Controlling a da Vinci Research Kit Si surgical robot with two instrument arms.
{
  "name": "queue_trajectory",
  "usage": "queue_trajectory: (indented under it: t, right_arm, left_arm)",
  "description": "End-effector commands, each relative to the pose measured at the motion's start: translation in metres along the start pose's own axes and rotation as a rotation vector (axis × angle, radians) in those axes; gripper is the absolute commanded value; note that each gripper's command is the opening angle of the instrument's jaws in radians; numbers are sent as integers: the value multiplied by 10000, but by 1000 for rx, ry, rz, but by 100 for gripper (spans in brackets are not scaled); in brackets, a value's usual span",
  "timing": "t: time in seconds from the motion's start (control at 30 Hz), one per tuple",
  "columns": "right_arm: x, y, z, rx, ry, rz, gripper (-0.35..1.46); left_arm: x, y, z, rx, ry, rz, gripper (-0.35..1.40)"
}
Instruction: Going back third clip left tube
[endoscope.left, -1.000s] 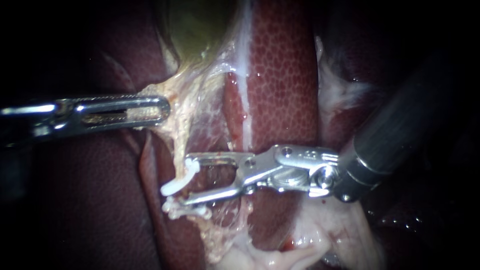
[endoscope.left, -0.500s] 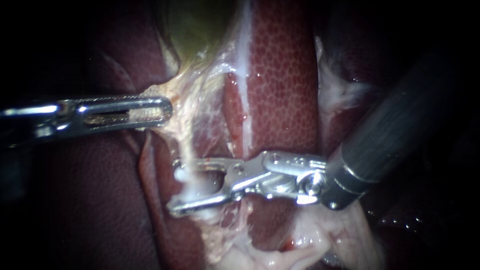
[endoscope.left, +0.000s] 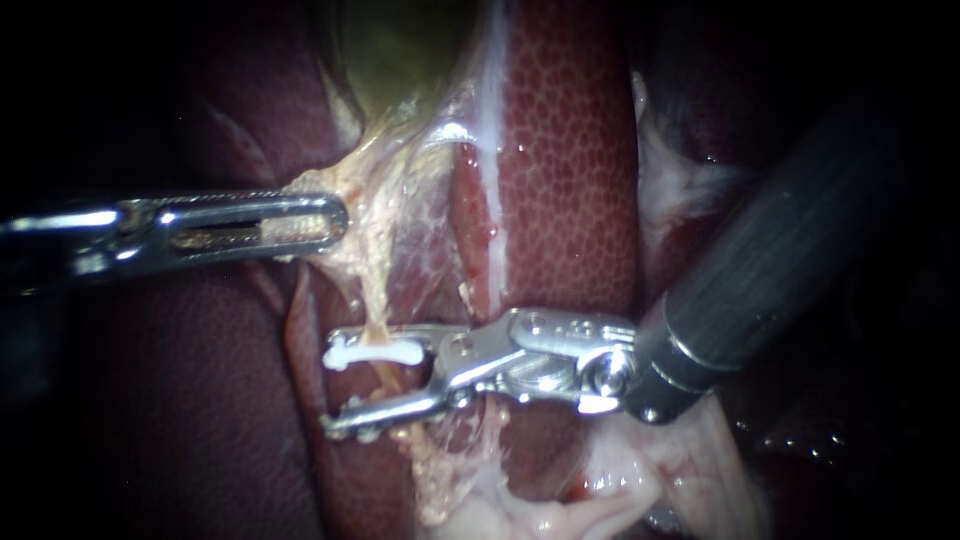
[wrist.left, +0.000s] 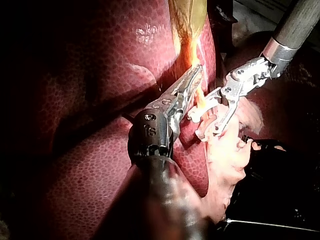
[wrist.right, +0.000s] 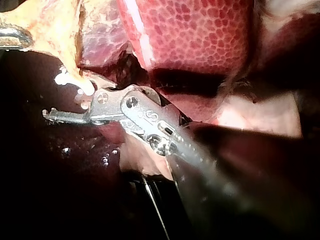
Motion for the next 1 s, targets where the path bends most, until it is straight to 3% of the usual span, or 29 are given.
queue_trajectory:
  t: [0.03, 0.17, 0.4, 0.6, 1.0]
  right_arm:
    - [0, 1, -1, 0, 0, 0, 60]
    - [-1, 6, -2, -1, 1, 0, 60]
    - [-6, 29, -6, -4, 5, 3, 60]
    - [-6, 41, -21, -6, 7, 9, 60]
    - [2, 34, -58, 11, 7, 18, 60]
  left_arm:
    - [0, 0, -1, 0, 0, 0, -35]
    - [0, 0, -1, 0, 0, 0, -35]
    - [0, -1, -1, 0, 0, 0, -35]
    - [0, -2, -1, 0, 0, 0, -35]
    - [0, -1, -2, 1, 0, 0, -35]
